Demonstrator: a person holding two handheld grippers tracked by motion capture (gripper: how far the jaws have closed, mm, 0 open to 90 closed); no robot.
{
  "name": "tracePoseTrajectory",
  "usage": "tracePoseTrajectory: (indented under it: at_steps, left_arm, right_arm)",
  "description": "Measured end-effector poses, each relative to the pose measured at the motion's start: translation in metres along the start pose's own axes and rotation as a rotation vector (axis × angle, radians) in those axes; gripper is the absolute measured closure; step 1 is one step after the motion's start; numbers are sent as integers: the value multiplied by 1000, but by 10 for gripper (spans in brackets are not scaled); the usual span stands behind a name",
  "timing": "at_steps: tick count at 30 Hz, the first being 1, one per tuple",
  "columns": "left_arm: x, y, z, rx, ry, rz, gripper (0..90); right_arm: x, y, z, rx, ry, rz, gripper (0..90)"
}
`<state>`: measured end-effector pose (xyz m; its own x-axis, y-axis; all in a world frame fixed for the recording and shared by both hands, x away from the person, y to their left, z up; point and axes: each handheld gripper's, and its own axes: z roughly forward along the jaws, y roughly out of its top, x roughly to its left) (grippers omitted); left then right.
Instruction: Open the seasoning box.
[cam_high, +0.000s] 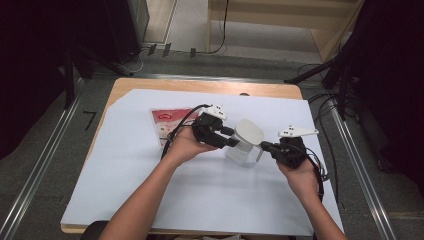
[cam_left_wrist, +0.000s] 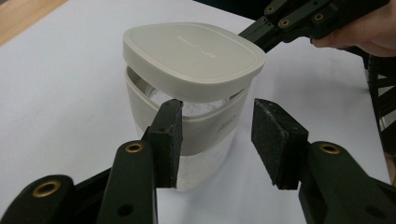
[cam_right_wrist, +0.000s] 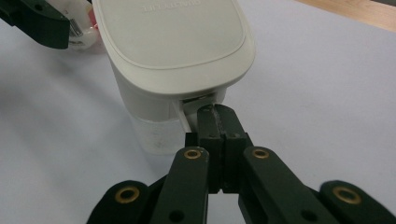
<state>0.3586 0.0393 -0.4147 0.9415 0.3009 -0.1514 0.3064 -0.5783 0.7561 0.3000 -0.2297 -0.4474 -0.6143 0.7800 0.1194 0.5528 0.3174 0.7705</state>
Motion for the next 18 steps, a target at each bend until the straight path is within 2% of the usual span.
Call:
tracePoseTrajectory:
  at_steps: [7, 13, 15, 18]
  left_arm:
    - [2, 0, -1, 10, 2, -17, 664]
    - [0, 3, -2, 22, -21, -7, 752]
    - [-1, 4, -1, 41, -40, 3, 781]
    - [-5, 7, 2, 69, -32, 24, 829]
  right_arm:
    - [-1, -1, 0, 1, 3, -9, 900]
    - [0, -1, -1, 8, 4, -15, 900]
    - [1, -1, -1, 8, 5, -18, 900]
    - [4, -1, 1, 11, 6, -39, 900]
